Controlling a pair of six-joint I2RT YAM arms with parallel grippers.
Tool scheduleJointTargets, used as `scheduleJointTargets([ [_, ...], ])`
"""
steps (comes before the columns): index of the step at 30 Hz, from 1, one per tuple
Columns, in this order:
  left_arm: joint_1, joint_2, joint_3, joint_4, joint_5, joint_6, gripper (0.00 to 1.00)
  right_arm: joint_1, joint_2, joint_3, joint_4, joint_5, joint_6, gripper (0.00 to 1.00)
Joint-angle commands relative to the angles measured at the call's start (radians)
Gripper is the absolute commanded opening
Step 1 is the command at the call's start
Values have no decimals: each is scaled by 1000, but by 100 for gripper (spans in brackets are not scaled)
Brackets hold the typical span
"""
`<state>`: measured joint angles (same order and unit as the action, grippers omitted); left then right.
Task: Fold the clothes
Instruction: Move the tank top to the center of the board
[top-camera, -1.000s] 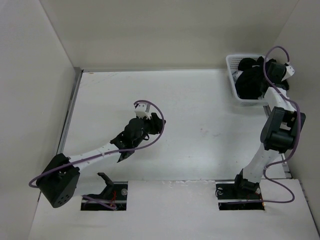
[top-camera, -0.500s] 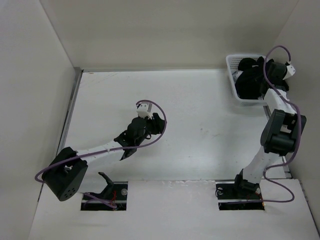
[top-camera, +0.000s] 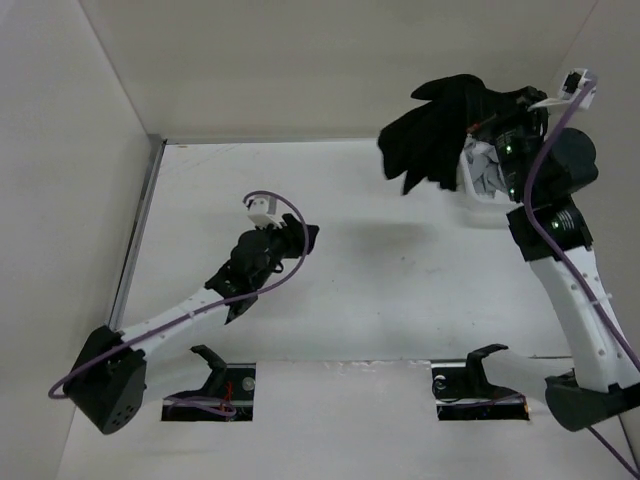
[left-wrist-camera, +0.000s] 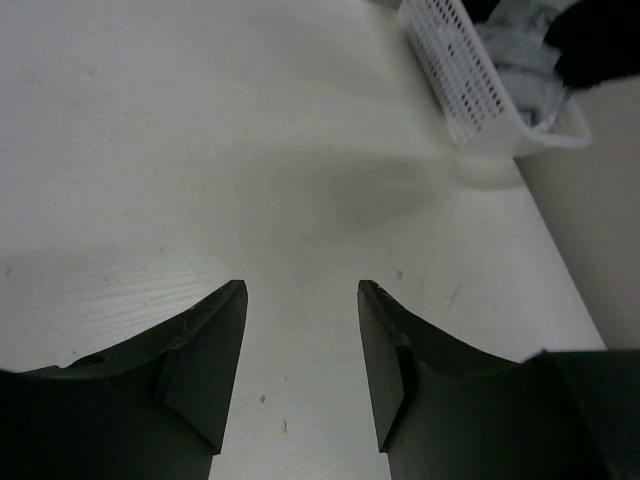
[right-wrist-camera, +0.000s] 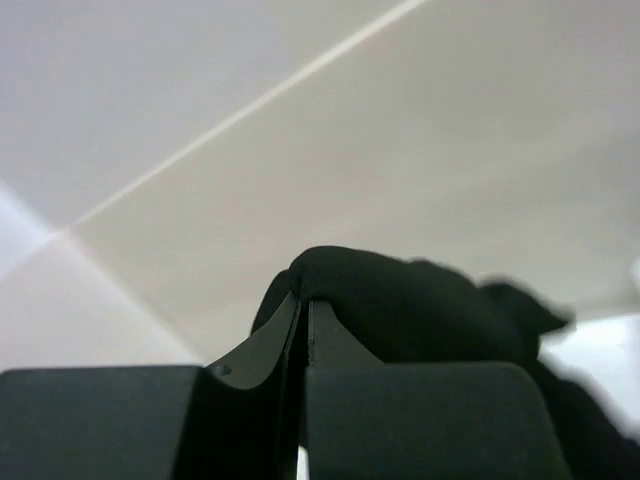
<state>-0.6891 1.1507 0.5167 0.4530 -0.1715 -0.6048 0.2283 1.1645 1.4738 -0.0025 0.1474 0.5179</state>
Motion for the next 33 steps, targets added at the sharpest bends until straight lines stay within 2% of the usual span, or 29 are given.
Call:
scheduleJointTargets([
  [1,71,-146,3,-42,-17,-70,46,137,-70,36,-69,38,-50,2],
  [5,167,-265,8,-146,-19,-124,46,297,-130,-30,-87,76,-35,4],
  [8,214,-301,5,-189,-16,-165,46,329,-129,-194,-51,60,65,5],
  [11,247,-284,0,-212,-5,-181,46,280,-13,-363,45,-27,175,5],
  [13,262,-257,2,-237,-3,-184,46,239,151,-385,107,-100,212,9],
  [15,268,-221,3,-247,-5,-184,46,193,320,-334,116,-135,209,19],
  [17,262,-195,2,-257,0,-179,46,162,395,-308,127,-134,203,35],
  [19,238,-175,2,-276,-2,-167,45,161,374,-331,143,-114,186,47],
  [21,202,-152,-7,-289,-13,-161,45,173,305,-389,151,-79,142,55],
  [22,182,-137,-9,-289,-14,-156,43,186,264,-432,142,-57,127,55],
  [23,155,-117,-9,-286,-14,-153,43,199,217,-490,133,-28,122,48],
  [26,37,-42,19,-269,-16,-124,36,229,85,-666,78,72,128,10],
  [27,-14,-14,34,-260,-20,-107,35,236,39,-729,47,114,149,3],
  [30,-167,99,104,-228,-55,-60,35,246,-80,-890,-33,199,238,1],
  [33,-285,226,198,-217,-101,-20,38,246,-175,-1009,-63,239,304,9],
])
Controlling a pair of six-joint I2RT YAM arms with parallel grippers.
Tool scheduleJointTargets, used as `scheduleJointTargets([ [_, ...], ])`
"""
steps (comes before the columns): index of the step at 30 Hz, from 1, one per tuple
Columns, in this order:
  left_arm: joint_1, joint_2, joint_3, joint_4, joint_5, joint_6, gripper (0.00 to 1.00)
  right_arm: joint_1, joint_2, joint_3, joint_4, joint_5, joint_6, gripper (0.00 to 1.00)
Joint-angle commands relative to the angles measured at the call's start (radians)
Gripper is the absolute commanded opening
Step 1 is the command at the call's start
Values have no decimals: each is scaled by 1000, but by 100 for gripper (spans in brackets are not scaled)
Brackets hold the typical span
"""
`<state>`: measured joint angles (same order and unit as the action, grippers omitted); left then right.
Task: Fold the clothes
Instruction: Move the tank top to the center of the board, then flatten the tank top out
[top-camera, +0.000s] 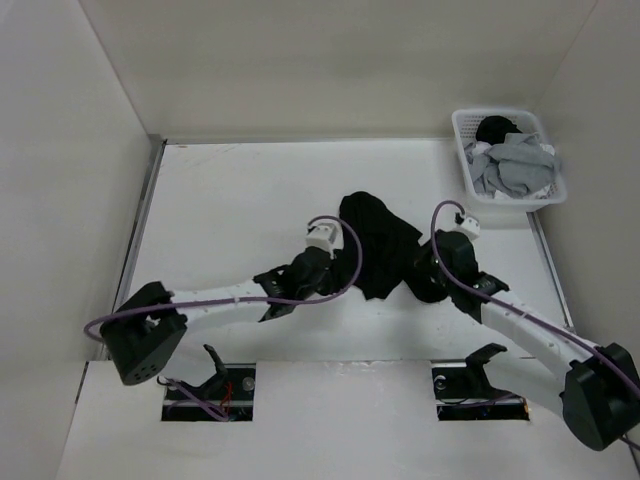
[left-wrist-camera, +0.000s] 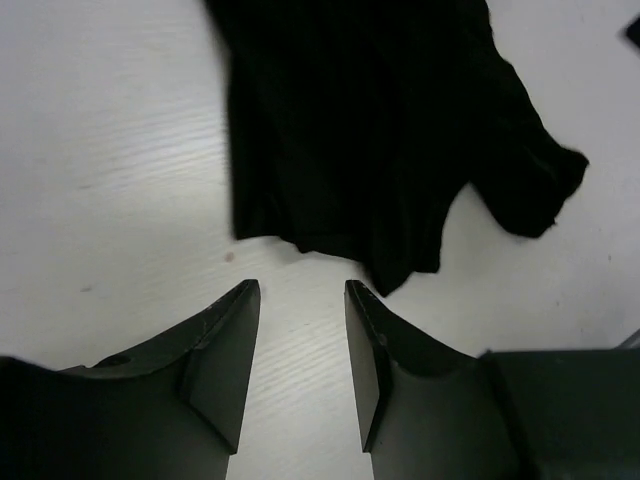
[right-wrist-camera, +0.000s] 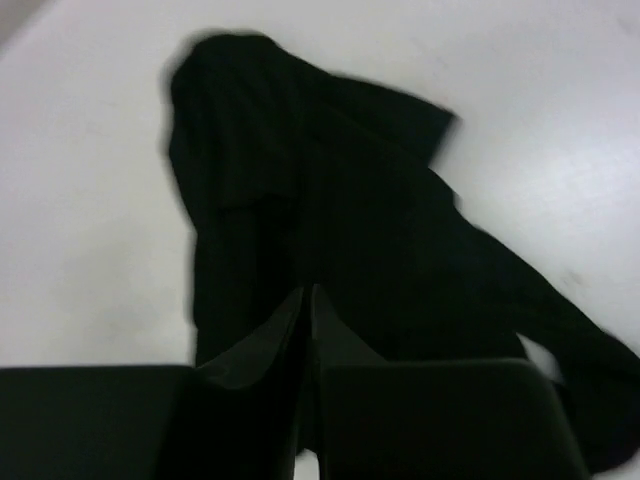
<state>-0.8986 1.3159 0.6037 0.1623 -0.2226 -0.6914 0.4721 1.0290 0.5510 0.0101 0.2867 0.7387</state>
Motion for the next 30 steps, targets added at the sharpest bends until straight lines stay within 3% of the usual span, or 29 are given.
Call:
scheduleJointTargets([
  [1,-107,100,143,71,-64,79,40,-9,-72,-115,-81,98,97,13],
  [3,-144,173,201,53,-105,104,40,-29,-128,-152,-102,98,114,23],
  [6,-174,253,272,-16,-162,127,39,-40,-181,-177,-134,82,128,30],
  [13,-207,362,324,-46,-110,96,37,4,-242,-232,-160,49,166,33],
  [30,-234,421,274,-115,-70,-160,32,6,-221,-244,-104,29,131,41],
])
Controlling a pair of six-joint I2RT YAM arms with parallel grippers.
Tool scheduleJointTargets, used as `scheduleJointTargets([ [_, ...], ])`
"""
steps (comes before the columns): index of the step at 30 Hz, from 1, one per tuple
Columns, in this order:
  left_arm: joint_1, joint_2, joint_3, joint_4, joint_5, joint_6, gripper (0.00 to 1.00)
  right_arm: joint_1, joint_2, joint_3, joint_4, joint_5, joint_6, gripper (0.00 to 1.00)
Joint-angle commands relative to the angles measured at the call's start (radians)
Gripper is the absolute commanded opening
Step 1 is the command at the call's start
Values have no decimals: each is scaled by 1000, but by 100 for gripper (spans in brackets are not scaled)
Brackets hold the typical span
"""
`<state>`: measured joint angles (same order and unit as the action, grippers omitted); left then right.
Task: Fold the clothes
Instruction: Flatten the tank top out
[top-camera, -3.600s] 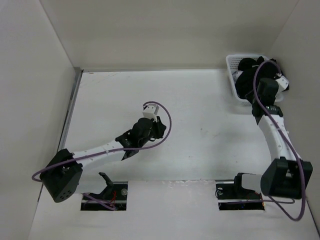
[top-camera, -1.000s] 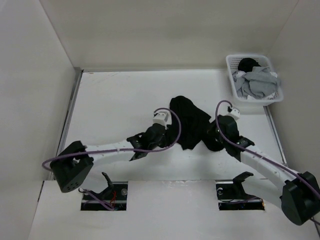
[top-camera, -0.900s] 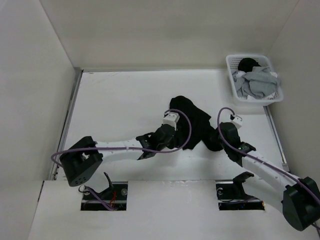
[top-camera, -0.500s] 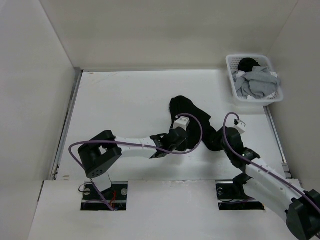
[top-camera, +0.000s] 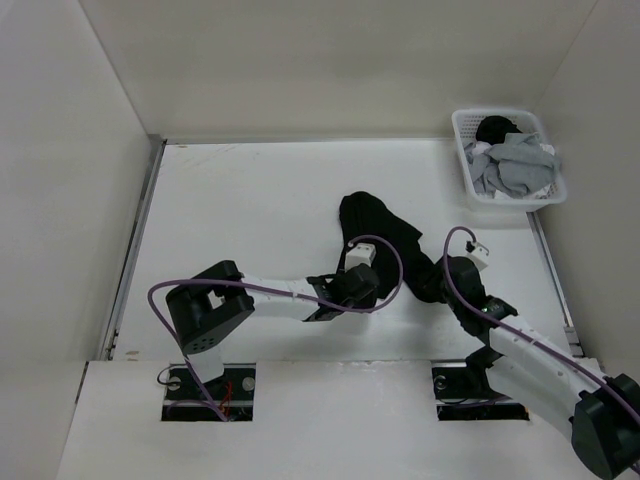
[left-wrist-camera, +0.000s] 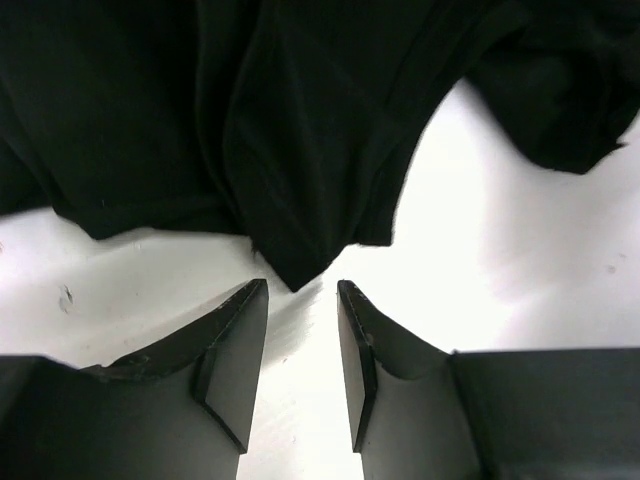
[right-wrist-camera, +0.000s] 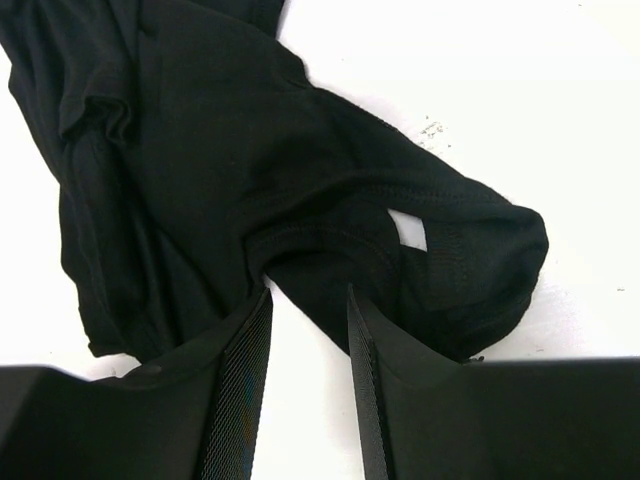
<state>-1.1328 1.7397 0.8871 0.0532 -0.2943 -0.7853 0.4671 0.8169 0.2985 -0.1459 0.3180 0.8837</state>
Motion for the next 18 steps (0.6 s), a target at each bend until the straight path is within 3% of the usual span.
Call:
scheduleJointTargets([
  [1,1,-5,-16,-4,-8,-74,32,11,-10,8,54,-3,-15,41],
  [8,3,29,-4,28,-49,-92,33,-5,1,5,72,-16,-25,47],
  [14,21,-11,-28,37,-75,-85,6,-43,39,11,83,-7,-31,53],
  [18,49,-185,-62,8,-108,-55,1,-57,100,30,108,-11,-51,54],
])
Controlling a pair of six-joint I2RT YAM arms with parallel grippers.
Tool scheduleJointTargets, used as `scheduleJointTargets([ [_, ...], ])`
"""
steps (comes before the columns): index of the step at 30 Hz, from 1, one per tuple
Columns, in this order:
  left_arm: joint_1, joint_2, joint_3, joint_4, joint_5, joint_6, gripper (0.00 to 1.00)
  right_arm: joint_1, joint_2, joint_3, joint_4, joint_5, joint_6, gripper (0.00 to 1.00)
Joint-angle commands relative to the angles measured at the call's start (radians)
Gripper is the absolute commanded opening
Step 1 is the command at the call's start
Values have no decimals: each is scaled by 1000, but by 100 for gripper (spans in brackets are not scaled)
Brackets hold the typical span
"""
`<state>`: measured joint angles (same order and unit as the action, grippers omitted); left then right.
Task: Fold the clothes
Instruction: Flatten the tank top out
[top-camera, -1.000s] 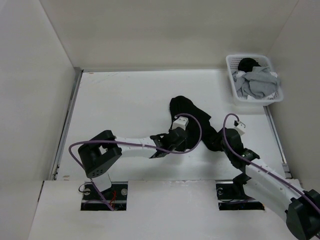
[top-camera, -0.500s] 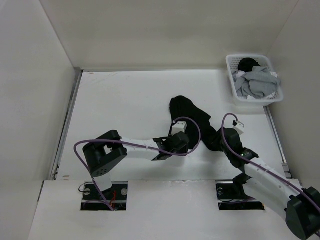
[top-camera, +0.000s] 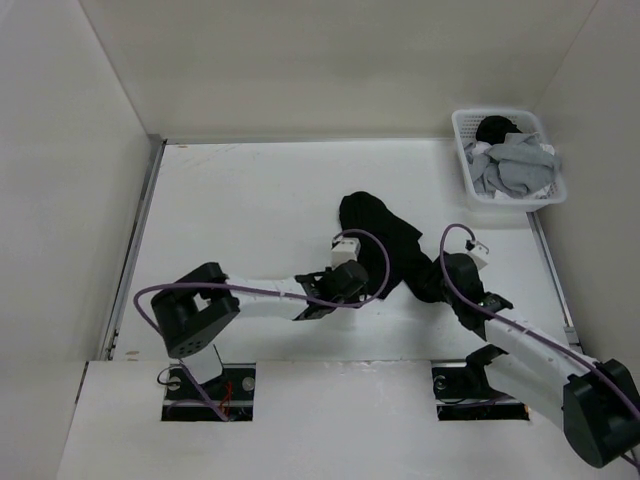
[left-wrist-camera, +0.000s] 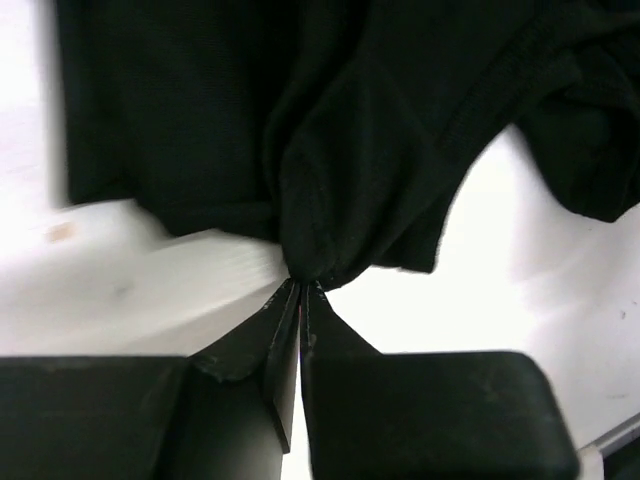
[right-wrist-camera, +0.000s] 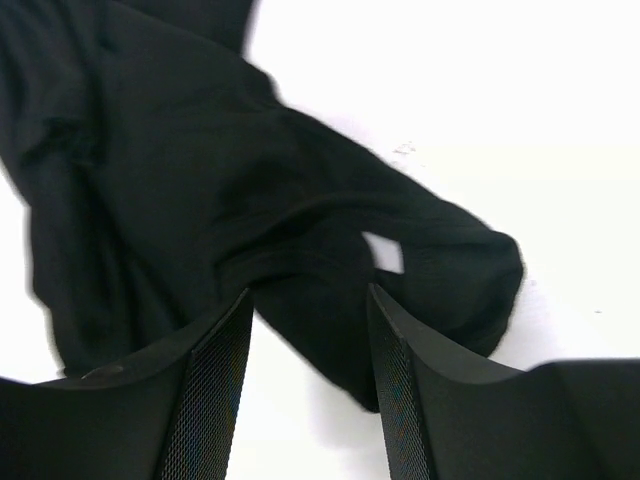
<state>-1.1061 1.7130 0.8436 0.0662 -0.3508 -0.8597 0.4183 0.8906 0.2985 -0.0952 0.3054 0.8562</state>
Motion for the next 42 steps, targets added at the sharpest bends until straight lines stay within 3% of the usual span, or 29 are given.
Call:
scheduleJointTargets([
  [1,31,-217,-26,-18,-57,25,1,-8,39,36,58,4,-28,54],
  [9,240,-636,-72,-63,-43,44,0,18,13,79,-12,12,-60,51],
  [17,493,-872,-34,-109,-57,90,1,113,63,160,-97,18,-92,60],
  [22,620,-969,-80,-206,-37,76,1,222,166,221,-90,-34,-103,60],
  [27,699,-1029,-132,-238,13,51,2,283,281,249,-66,-20,-83,60],
  [34,756,-1035,-201,-244,85,28,2,250,396,243,29,-28,-59,62],
  [40,814,-1024,-239,-229,141,2,2,193,485,318,87,-26,-78,53],
  [42,826,-1009,-239,-204,157,-9,2,158,542,364,117,-49,-103,42],
])
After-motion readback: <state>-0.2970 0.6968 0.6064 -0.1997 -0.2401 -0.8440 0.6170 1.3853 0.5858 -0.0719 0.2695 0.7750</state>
